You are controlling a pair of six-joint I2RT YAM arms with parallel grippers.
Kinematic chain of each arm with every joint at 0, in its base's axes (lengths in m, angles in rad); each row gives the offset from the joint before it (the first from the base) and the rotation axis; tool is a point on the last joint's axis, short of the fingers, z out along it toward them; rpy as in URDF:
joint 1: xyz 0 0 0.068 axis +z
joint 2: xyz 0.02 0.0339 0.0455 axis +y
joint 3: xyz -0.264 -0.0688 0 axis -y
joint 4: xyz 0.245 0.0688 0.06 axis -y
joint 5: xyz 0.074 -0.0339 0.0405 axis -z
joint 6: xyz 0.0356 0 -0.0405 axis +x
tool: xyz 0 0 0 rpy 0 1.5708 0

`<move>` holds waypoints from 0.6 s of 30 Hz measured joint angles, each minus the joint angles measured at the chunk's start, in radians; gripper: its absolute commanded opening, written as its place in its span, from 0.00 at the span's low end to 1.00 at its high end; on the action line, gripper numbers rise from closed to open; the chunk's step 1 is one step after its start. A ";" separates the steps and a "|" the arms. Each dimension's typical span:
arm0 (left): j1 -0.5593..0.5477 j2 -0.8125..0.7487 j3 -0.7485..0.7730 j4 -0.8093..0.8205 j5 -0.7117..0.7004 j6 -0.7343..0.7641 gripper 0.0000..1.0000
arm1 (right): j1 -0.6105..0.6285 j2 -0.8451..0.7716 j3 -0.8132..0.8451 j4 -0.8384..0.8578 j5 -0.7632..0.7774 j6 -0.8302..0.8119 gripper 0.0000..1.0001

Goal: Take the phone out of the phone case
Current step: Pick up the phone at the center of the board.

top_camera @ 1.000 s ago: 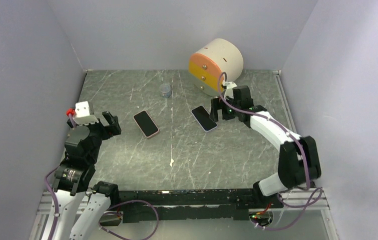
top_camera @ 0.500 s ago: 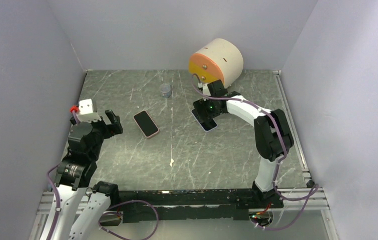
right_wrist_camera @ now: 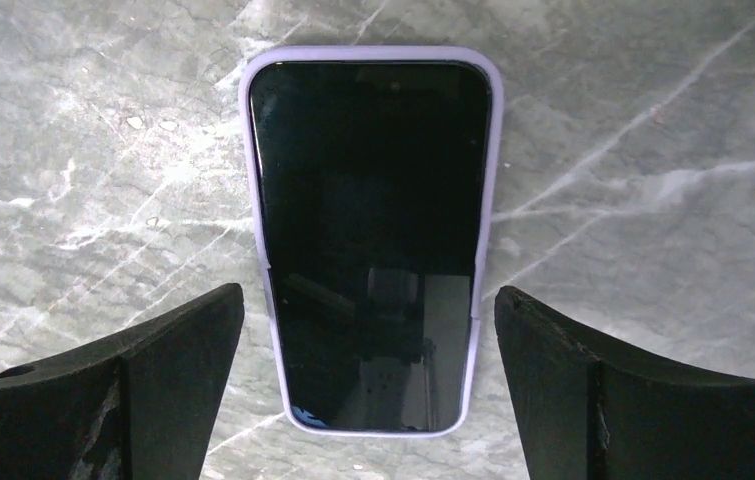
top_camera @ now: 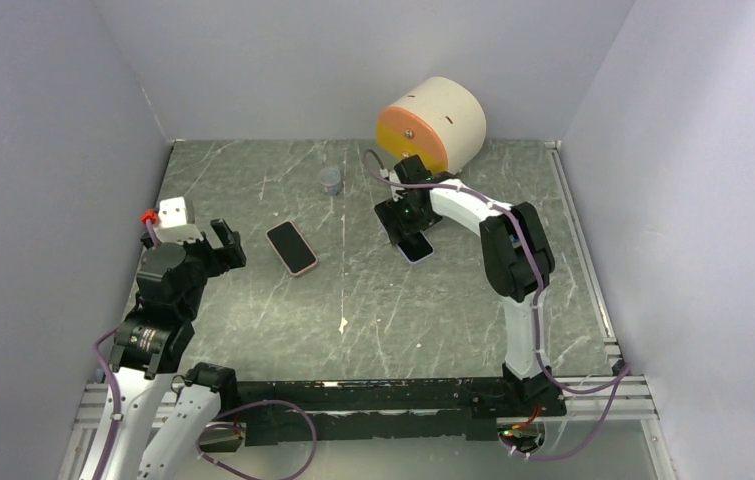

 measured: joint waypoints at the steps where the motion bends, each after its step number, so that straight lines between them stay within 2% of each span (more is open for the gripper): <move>1: 0.000 0.000 0.000 0.000 0.000 0.000 0.95 | 0.002 0.012 0.007 -0.007 0.000 0.000 0.99; 10: 0.002 -0.001 0.000 0.000 0.007 0.000 0.95 | 0.009 0.047 0.024 -0.048 0.005 -0.008 0.96; 14: 0.006 -0.001 0.000 0.000 0.014 0.000 0.95 | 0.016 0.053 0.032 -0.056 0.021 -0.012 0.85; 18: 0.009 0.001 0.000 0.000 0.027 -0.001 0.95 | 0.018 0.054 0.031 -0.055 0.019 -0.011 0.66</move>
